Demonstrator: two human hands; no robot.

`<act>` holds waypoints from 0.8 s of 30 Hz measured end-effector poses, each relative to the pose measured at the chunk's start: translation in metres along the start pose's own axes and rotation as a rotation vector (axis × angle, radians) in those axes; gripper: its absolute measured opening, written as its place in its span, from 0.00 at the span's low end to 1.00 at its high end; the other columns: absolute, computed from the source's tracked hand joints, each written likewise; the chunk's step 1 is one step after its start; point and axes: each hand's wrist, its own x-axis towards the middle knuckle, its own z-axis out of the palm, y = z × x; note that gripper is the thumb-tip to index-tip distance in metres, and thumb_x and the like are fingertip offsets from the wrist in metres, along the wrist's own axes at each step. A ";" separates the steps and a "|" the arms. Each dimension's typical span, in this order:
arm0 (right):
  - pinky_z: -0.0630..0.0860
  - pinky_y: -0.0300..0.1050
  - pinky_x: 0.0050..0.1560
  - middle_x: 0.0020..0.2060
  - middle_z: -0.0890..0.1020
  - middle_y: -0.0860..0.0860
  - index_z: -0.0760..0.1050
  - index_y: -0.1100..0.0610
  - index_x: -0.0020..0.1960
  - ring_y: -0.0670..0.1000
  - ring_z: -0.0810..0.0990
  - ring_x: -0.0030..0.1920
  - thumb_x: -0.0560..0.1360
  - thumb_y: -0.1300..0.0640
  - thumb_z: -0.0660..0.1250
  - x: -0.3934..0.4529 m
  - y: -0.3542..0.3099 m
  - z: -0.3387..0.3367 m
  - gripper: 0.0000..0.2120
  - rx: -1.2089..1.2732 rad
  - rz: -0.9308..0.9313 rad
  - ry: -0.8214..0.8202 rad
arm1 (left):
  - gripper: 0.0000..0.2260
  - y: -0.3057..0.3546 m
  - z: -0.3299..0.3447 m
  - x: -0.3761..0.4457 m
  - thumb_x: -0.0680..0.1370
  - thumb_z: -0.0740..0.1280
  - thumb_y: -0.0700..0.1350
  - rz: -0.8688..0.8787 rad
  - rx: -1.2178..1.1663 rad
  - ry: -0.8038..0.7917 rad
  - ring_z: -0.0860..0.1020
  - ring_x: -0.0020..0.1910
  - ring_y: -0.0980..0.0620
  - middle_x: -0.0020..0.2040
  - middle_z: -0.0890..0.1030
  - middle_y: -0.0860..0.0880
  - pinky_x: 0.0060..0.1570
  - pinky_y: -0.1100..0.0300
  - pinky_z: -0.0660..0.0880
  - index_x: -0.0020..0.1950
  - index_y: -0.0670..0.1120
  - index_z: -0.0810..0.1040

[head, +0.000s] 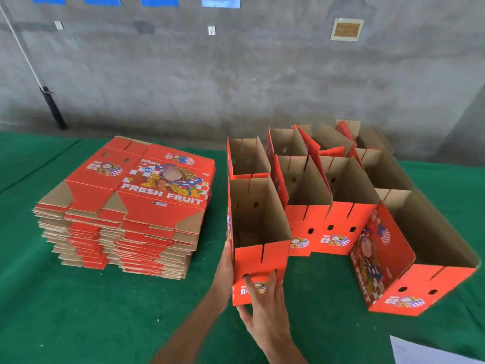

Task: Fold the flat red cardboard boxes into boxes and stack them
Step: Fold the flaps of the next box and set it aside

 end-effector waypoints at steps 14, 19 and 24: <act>0.59 0.58 0.78 0.79 0.48 0.70 0.57 0.43 0.81 0.70 0.59 0.77 0.81 0.37 0.61 0.158 0.018 0.056 0.32 0.031 0.055 -0.008 | 0.35 0.033 0.001 0.165 0.83 0.45 0.67 0.121 0.066 -0.101 0.82 0.63 0.46 0.63 0.84 0.43 0.66 0.50 0.76 0.69 0.46 0.79; 0.62 0.55 0.77 0.80 0.45 0.68 0.53 0.39 0.82 0.68 0.63 0.75 0.82 0.39 0.60 0.204 0.025 0.058 0.31 0.066 0.066 -0.032 | 0.35 0.054 0.004 0.207 0.83 0.43 0.69 0.103 0.157 -0.093 0.82 0.63 0.48 0.63 0.84 0.45 0.69 0.48 0.74 0.69 0.49 0.80; 0.69 0.53 0.72 0.80 0.43 0.65 0.55 0.40 0.82 0.64 0.73 0.70 0.85 0.45 0.59 0.199 0.024 0.046 0.27 0.104 0.061 -0.057 | 0.27 0.069 0.005 0.215 0.87 0.48 0.60 0.164 0.384 0.123 0.77 0.66 0.46 0.66 0.79 0.46 0.69 0.55 0.69 0.69 0.45 0.77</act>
